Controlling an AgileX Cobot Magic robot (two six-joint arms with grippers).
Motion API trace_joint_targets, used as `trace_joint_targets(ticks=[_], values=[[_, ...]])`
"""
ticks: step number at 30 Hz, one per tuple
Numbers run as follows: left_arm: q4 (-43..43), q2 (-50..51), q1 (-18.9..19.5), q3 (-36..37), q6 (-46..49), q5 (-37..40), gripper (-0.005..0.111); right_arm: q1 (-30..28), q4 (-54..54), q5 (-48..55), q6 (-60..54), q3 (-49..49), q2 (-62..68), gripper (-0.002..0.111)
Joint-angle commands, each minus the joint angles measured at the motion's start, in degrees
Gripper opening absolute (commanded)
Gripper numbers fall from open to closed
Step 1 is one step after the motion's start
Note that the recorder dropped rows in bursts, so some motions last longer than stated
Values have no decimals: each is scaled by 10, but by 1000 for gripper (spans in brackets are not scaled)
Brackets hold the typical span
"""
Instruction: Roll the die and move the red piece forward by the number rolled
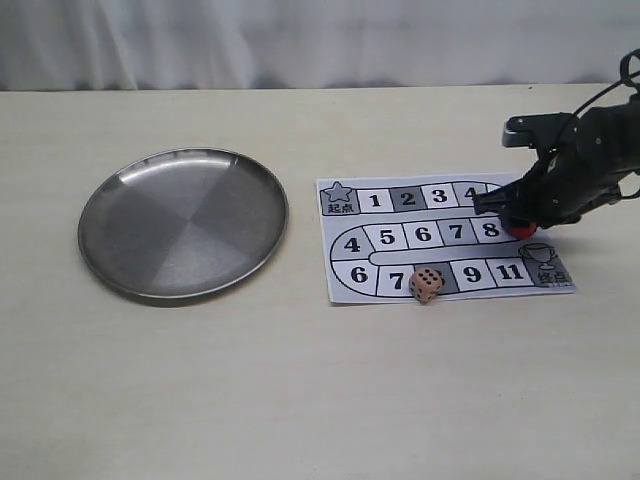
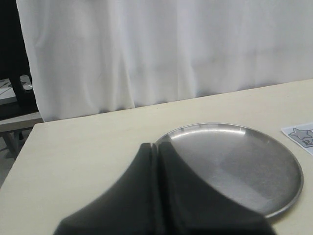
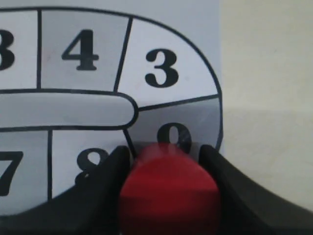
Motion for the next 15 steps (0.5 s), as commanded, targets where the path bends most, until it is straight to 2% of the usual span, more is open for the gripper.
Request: trace_joint_targets(ticks=[1,8,10,12,15], values=[[-1,-1,-5,1,-1,-5,0,-3,-2,-18,1,2,1,4],[-1,-1,-5,1,-1,-5,0,-3,-2,-15,1,2,1,5],[-1,-1,-5,1,-1,-5,0,-3,-2,-15,1,2,1,8],[-1,-1,-5,1,-1,-5,0,-3,-2,-15,1,2,1,17],[-1,-1,-5,1,-1,-5,0,-3,-2,-15,1,2,1,37]])
